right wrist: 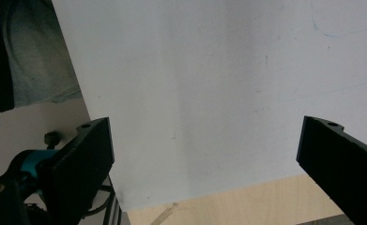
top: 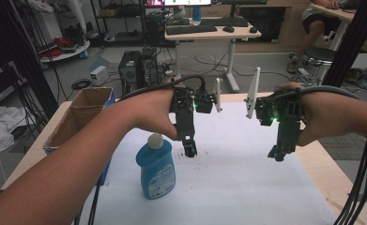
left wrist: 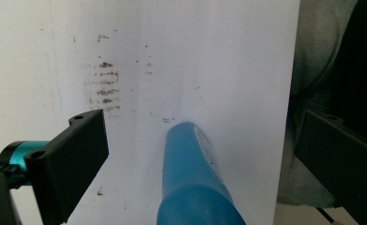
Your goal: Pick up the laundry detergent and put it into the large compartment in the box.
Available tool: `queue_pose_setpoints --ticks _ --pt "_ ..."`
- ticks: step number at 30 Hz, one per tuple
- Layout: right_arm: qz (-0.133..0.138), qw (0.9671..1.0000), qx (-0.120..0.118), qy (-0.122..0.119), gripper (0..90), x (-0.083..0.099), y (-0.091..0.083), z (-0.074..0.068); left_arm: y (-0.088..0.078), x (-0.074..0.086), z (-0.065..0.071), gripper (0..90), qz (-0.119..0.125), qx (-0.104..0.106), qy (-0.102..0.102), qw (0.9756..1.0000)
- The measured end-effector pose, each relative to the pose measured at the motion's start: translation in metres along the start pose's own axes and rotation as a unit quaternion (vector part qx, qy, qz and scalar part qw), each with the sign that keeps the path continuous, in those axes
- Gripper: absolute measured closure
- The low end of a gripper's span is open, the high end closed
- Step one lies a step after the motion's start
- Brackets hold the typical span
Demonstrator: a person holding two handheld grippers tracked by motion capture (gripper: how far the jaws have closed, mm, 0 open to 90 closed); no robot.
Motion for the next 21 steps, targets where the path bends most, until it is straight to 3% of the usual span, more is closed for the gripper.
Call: queue_pose_setpoints --ticks 21 --pt "-0.003 1.0000 0.000 0.000 3.4 0.0002 0.0005 -0.0052 0.0007 -0.0026 0.0054 3.1 -0.001 -0.005 -0.002 1.0000"
Point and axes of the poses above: each handheld gripper's, and its own axes: y roughly forward along the jaws, x roughly out of its underside, z roughly to its right, the point moved 1 cm from there along y, roughly forward along the jaws, and after that the axes turned 9 degrees about z, right-handed, at the moved point
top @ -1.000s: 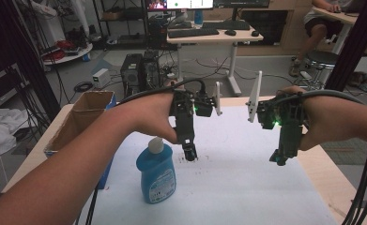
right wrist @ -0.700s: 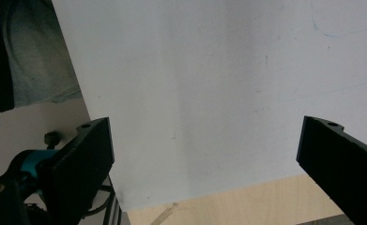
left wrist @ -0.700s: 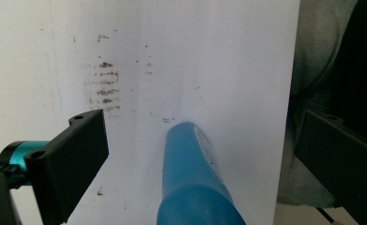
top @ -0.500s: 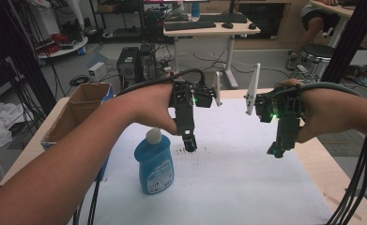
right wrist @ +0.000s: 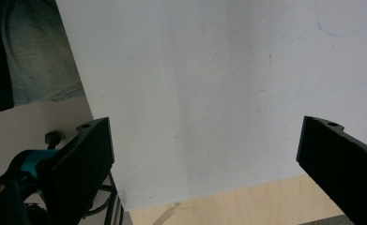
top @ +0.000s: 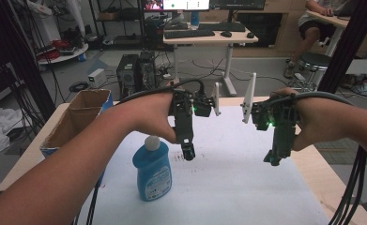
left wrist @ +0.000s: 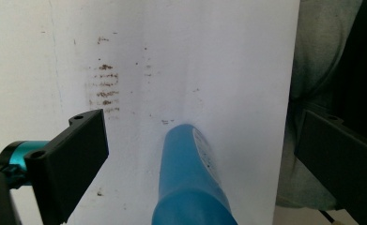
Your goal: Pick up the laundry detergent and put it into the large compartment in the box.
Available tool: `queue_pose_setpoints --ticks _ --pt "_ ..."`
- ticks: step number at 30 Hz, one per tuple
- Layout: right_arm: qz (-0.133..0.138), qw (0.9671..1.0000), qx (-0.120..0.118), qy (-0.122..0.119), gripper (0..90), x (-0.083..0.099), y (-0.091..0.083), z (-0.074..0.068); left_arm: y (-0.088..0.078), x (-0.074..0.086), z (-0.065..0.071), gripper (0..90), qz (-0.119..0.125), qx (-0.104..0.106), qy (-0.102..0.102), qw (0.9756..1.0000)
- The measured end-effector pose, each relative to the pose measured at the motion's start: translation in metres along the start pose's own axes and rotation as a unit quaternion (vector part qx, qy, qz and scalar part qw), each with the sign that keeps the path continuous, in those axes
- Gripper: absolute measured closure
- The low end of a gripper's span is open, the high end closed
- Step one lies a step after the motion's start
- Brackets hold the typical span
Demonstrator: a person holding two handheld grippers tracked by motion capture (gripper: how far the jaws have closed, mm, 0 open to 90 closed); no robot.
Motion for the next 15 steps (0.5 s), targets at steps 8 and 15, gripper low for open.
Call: queue_pose_setpoints --ticks 8,15 --pt "0.000 1.0000 0.001 -0.003 3.4 -0.003 0.000 -0.002 -0.010 0.003 0.001 3.1 0.003 -0.017 -0.042 0.9990" --pt "-0.001 1.0000 0.003 -0.004 3.4 -0.003 -0.001 -0.004 -0.023 0.010 0.002 3.1 0.000 -0.033 -0.075 0.9966"
Point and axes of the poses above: each handheld gripper's, and its own axes: y roughly forward along the jaws, x roughly out of its underside, z roughly to its right, the point moved 1 cm from there along y, roughly forward along the jaws, and after that the axes turned 9 degrees about z, right-handed, at the moved point
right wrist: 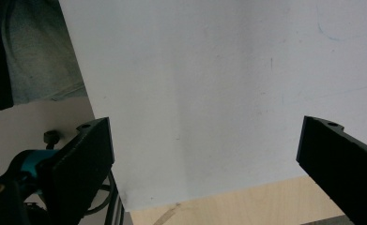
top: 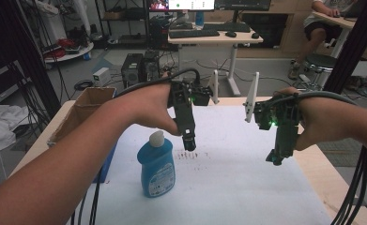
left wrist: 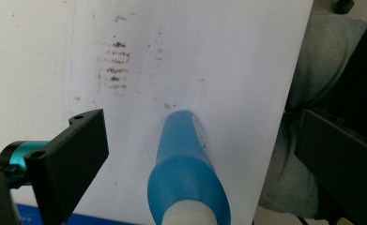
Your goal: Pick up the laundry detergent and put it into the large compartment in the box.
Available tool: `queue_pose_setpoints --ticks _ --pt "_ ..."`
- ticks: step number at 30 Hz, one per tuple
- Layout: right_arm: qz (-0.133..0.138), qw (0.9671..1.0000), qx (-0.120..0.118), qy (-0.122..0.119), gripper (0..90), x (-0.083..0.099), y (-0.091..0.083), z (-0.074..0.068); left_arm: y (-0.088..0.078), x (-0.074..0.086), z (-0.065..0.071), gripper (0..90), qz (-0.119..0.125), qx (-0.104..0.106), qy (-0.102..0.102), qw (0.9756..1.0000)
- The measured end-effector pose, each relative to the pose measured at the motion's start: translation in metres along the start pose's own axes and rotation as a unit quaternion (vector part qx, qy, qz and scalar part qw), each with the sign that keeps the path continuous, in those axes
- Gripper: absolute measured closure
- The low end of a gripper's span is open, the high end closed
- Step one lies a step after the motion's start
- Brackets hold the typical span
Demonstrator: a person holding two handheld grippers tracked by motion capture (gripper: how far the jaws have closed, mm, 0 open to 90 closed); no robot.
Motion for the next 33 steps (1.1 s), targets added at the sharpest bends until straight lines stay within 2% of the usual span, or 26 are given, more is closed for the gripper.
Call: queue_pose_setpoints --ticks 1,6,7,17,21,33 --pt "0.001 1.0000 0.000 -0.002 3.4 -0.001 -0.001 -0.001 -0.004 0.002 0.000 3.1 0.003 -0.004 -0.009 0.9999" --pt "0.000 1.0000 0.001 -0.002 3.4 -0.003 -0.001 -0.002 -0.009 0.009 -0.001 3.1 0.005 -0.007 -0.026 0.9996" --pt "0.000 1.0000 0.001 -0.004 3.4 -0.003 0.000 -0.002 -0.011 0.012 -0.001 3.1 0.005 -0.008 -0.037 0.9993" --pt "-0.002 1.0000 0.000 -0.007 3.4 -0.008 0.000 -0.002 -0.021 0.030 -0.002 3.1 0.006 -0.014 -0.071 0.9973" --pt "-0.002 1.0000 0.000 -0.008 3.4 -0.009 0.000 -0.001 -0.019 0.037 -0.002 3.1 0.006 -0.013 -0.083 0.9965" --pt "-0.005 1.0000 -0.001 -0.008 3.4 -0.010 0.001 -0.001 0.001 0.055 -0.005 3.1 -0.004 -0.012 -0.099 0.9950"
Point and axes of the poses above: each handheld gripper's, and its own axes: y roughly forward along the jaws, x roughly out of its underside, z roughly to its right, the point moved 1 cm from there along y, roughly forward along the jaws, and after that the axes turned 9 degrees about z, right-handed, at the moved point
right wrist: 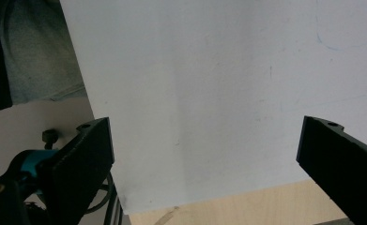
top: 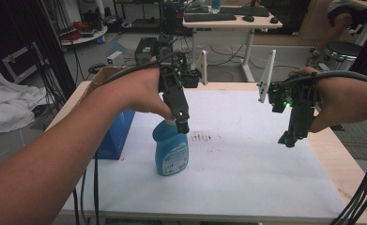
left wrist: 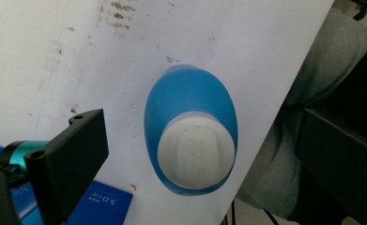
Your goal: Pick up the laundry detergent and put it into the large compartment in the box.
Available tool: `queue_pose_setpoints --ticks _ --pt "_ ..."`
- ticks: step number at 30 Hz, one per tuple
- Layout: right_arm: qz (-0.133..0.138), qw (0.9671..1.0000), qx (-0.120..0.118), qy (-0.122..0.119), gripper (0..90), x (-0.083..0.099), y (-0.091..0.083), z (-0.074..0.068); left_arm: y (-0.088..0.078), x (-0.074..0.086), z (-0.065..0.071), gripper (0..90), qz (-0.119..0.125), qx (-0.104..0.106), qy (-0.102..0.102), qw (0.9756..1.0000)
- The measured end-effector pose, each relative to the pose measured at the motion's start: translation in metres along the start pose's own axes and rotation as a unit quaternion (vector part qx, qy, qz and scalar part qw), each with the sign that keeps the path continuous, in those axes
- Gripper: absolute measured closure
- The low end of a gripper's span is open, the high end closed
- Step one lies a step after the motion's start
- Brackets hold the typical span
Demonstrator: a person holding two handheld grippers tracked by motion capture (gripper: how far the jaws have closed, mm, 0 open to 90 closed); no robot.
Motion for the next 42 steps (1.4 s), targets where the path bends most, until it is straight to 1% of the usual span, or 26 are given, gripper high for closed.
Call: queue_pose_setpoints --ticks 4,5,6,7,9,10,17,19,21,22,24,30,33,34,35,40,41,42 --pt "0.001 1.0000 -0.001 0.000 3.4 -0.001 0.001 0.000 0.004 0.003 -0.002 3.1 -0.001 0.003 -0.005 1.0000" --pt "0.000 1.0000 -0.002 -0.001 3.4 -0.001 0.002 0.000 0.007 0.006 -0.003 3.1 0.000 0.004 -0.007 1.0000" --pt "0.000 1.0000 -0.002 0.000 3.4 -0.001 0.002 0.000 0.007 0.006 -0.003 3.1 0.000 0.004 -0.007 1.0000" --pt "-0.002 1.0000 -0.001 -0.001 3.4 -0.001 0.003 0.001 0.011 0.008 -0.004 3.1 -0.003 0.006 -0.008 0.9999" --pt "-0.001 1.0000 -0.001 -0.002 3.4 -0.001 0.003 0.001 0.011 0.008 -0.004 3.1 -0.003 0.006 -0.008 0.9999" --pt "0.001 1.0000 -0.002 -0.003 3.4 -0.002 0.004 0.001 0.018 0.011 -0.004 3.1 -0.007 0.012 -0.007 0.9999" --pt "0.000 1.0000 -0.005 -0.004 3.4 -0.004 0.006 0.001 0.028 0.014 -0.005 3.1 -0.011 0.012 -0.010 0.9998" --pt "0.000 1.0000 -0.005 -0.006 3.4 -0.004 0.006 0.002 0.031 0.015 -0.005 3.1 -0.013 0.013 -0.007 0.9998" --pt "-0.002 1.0000 -0.005 -0.005 3.4 -0.004 0.006 0.002 0.033 0.015 -0.004 3.1 -0.013 0.010 -0.006 0.9998" --pt "-0.001 1.0000 -0.005 -0.004 3.4 -0.003 0.007 0.002 0.034 0.015 -0.003 3.1 -0.015 0.009 -0.003 0.9999" --pt "-0.001 1.0000 -0.005 -0.002 3.4 -0.004 0.007 0.002 0.037 0.016 -0.003 3.1 -0.016 0.011 -0.002 0.9998" --pt "0.000 1.0000 -0.003 -0.004 3.4 -0.004 0.007 0.002 0.042 0.016 0.000 3.2 -0.016 0.004 -0.001 0.9999" --pt "0.000 1.0000 -0.003 -0.003 3.4 -0.004 0.007 0.001 0.043 0.016 0.001 3.2 -0.021 0.000 0.005 0.9998" --pt "0.001 1.0000 -0.004 -0.005 3.4 -0.004 0.007 0.002 0.043 0.016 0.000 3.2 -0.020 0.002 0.008 0.9998" --pt "0.000 1.0000 -0.003 -0.005 3.4 -0.004 0.007 0.002 0.044 0.016 0.001 3.1 -0.020 0.000 0.004 0.9998" --pt "0.000 1.0000 -0.004 -0.004 3.4 -0.004 0.007 0.001 0.045 0.016 0.001 3.2 -0.023 -0.002 0.009 0.9997" --pt "-0.001 1.0000 -0.003 -0.002 3.4 -0.004 0.007 0.001 0.046 0.016 0.001 3.4 -0.022 -0.005 0.006 0.9997" --pt "-0.001 1.0000 -0.004 -0.002 3.4 -0.004 0.007 0.001 0.047 0.016 0.001 6.2 -0.023 -0.007 0.006 0.9997"
Point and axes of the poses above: each handheld gripper's, and its own axes: y roughly forward along the jaws, x roughly out of its underside, z roughly to its right, the point moved 1 cm from there along y, roughly forward along the jaws, and after that the axes turned 9 degrees about z, right-handed, at the moved point
